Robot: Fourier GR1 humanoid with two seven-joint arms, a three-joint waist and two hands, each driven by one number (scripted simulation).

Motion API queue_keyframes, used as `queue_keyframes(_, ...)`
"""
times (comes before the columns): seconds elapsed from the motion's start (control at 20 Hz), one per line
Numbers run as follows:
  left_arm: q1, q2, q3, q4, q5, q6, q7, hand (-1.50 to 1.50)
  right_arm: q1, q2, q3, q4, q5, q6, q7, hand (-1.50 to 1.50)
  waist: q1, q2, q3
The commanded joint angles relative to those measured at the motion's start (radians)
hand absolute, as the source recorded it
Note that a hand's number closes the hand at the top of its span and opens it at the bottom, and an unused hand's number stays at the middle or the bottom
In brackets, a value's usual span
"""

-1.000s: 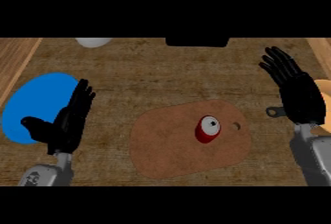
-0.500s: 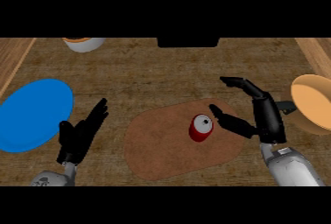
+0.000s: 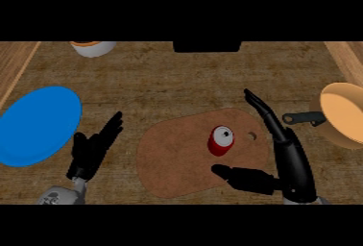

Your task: Pick the can from the cutting board and place it in the pot

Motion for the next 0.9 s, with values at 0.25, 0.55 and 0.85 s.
queue_keyframes(0.25,-0.029,-0.012,0.021,0.048,-0.006,-0.036,-0.016,0.0,-0.208,0.002,-0.014,-0.128,-0.013,0.203,0.632,-1.5,0.014,0.005,0.0)
queue_keyframes(0.55,-0.006,-0.032,0.001,0.009,-0.042,-0.022,-0.007,0.0,-0.258,0.047,-0.034,0.099,-0.129,0.308,0.642,-1.5,0.029,0.008,0.002)
queue_keyframes(0.85,-0.061,-0.065,0.017,0.02,-0.052,-0.01,0.043,0.0,-0.234,0.028,0.016,0.263,-0.128,0.443,0.566,-1.5,0.021,0.007,0.002)
